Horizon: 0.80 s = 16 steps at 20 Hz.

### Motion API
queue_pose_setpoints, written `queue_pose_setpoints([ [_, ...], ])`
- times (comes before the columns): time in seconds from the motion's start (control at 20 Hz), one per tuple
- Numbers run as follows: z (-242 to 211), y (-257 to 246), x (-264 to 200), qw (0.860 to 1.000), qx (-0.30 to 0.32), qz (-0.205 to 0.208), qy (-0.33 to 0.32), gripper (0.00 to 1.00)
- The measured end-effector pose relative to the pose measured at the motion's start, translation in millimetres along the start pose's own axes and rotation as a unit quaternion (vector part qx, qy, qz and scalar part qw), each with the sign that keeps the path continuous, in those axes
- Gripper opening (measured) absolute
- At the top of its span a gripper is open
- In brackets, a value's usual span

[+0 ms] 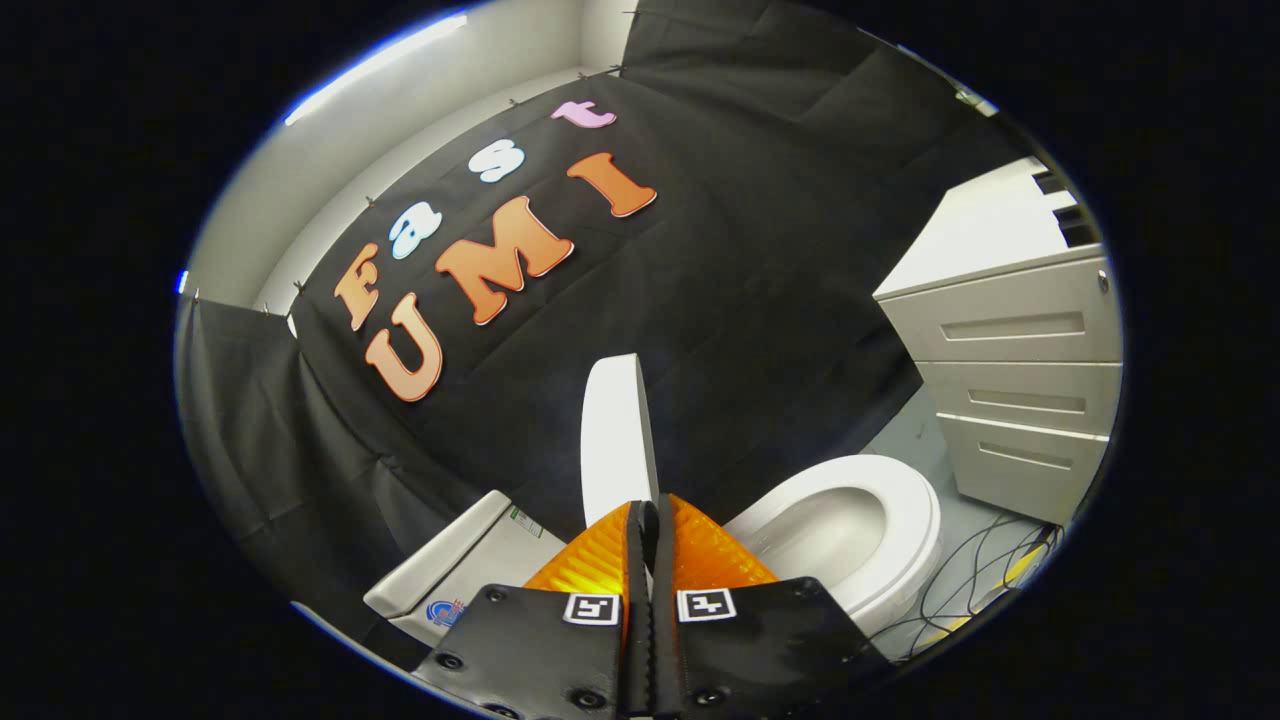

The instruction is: Open the toilet lid.

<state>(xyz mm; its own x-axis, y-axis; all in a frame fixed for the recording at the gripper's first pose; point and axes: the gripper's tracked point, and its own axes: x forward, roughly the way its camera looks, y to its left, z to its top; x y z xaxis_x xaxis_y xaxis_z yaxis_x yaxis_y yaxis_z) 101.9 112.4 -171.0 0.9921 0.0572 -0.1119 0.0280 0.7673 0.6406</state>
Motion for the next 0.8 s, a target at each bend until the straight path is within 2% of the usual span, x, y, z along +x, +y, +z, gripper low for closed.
queue_pose_setpoints([
  [0.8,-30.7,115.2,-2.2,0.990,-0.139,0.023,-0.001,0.08],
])
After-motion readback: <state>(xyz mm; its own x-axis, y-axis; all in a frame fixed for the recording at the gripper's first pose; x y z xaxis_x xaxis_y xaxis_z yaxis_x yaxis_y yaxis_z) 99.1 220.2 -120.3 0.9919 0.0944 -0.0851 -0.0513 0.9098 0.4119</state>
